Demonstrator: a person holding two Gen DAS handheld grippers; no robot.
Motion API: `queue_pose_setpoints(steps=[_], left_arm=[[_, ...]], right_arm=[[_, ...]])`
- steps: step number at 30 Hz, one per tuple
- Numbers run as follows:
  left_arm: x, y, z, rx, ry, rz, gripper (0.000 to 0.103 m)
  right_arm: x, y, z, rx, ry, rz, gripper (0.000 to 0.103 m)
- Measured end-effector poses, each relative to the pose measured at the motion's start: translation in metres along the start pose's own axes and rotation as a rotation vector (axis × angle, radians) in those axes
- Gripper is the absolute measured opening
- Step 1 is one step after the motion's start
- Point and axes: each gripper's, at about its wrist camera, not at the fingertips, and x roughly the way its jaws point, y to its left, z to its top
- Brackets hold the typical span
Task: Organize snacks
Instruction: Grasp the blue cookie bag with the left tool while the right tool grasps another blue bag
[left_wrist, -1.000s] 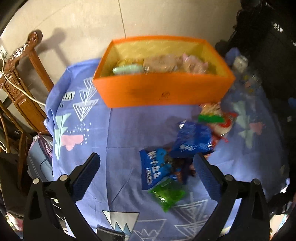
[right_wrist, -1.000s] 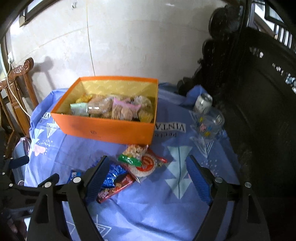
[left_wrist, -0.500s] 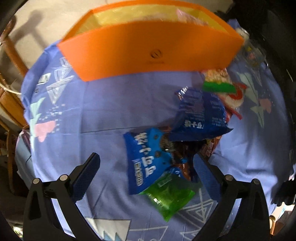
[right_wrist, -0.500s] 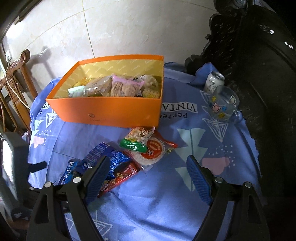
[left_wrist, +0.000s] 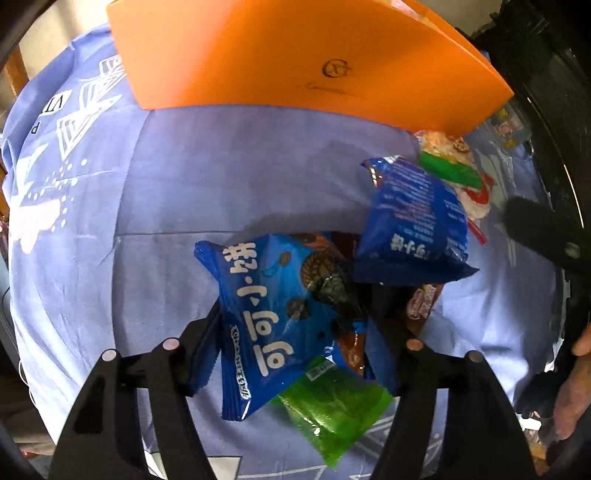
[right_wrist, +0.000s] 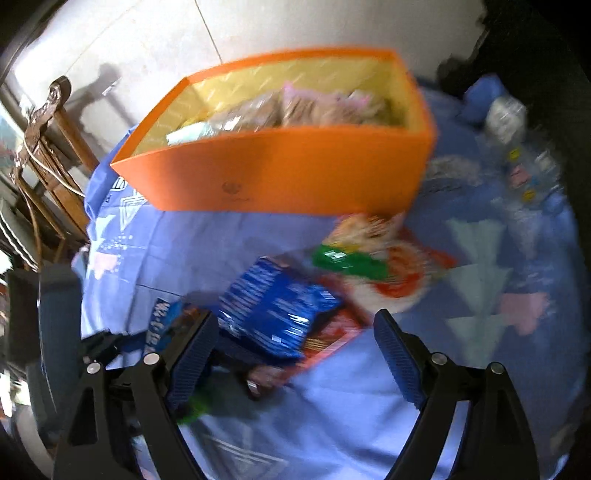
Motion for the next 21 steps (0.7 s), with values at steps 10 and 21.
queue_pose_setpoints(steps=[10,21], left_arm=[[-0.002,0.007,0.004,-0.009,-0.006,-0.002,0.067],[-0.044,-0.001,0.012,0.02,-0.103,0.0,0.065]], right_arm=[[0.072,0.033,-0.003,-0.047,0.085,-0.073,0.054],[0.008,0.012,-0.002,0.025,-0.012,0.043,0.036]])
